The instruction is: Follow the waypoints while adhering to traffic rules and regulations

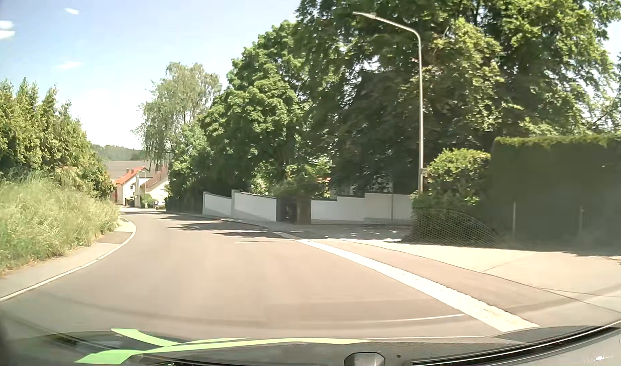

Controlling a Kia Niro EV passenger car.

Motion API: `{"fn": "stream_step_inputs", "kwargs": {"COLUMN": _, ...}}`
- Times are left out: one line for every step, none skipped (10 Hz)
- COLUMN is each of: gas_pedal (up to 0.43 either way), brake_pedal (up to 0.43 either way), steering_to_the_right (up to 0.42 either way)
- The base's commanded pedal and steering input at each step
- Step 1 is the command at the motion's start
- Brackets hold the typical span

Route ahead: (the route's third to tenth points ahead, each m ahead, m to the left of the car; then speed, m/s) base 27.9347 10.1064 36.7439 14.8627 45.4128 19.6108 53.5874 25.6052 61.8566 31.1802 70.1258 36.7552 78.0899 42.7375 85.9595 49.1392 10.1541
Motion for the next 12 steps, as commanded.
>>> {"fn": "stream_step_inputs", "kwargs": {"gas_pedal": 0.079, "brake_pedal": 0.0, "steering_to_the_right": -0.112}}
{"fn": "stream_step_inputs", "kwargs": {"gas_pedal": 0.079, "brake_pedal": 0.0, "steering_to_the_right": -0.112}}
{"fn": "stream_step_inputs", "kwargs": {"gas_pedal": 0.079, "brake_pedal": 0.0, "steering_to_the_right": -0.112}}
{"fn": "stream_step_inputs", "kwargs": {"gas_pedal": 0.079, "brake_pedal": 0.0, "steering_to_the_right": -0.112}}
{"fn": "stream_step_inputs", "kwargs": {"gas_pedal": 0.079, "brake_pedal": 0.0, "steering_to_the_right": -0.112}}
{"fn": "stream_step_inputs", "kwargs": {"gas_pedal": 0.087, "brake_pedal": 0.0, "steering_to_the_right": -0.112}}
{"fn": "stream_step_inputs", "kwargs": {"gas_pedal": 0.087, "brake_pedal": 0.0, "steering_to_the_right": -0.111}}
{"fn": "stream_step_inputs", "kwargs": {"gas_pedal": 0.087, "brake_pedal": 0.0, "steering_to_the_right": -0.109}}
{"fn": "stream_step_inputs", "kwargs": {"gas_pedal": 0.087, "brake_pedal": 0.0, "steering_to_the_right": -0.106}}
{"fn": "stream_step_inputs", "kwargs": {"gas_pedal": 0.087, "brake_pedal": 0.0, "steering_to_the_right": -0.1}}
{"fn": "stream_step_inputs", "kwargs": {"gas_pedal": 0.087, "brake_pedal": 0.0, "steering_to_the_right": -0.094}}
{"fn": "stream_step_inputs", "kwargs": {"gas_pedal": 0.087, "brake_pedal": 0.0, "steering_to_the_right": -0.091}}
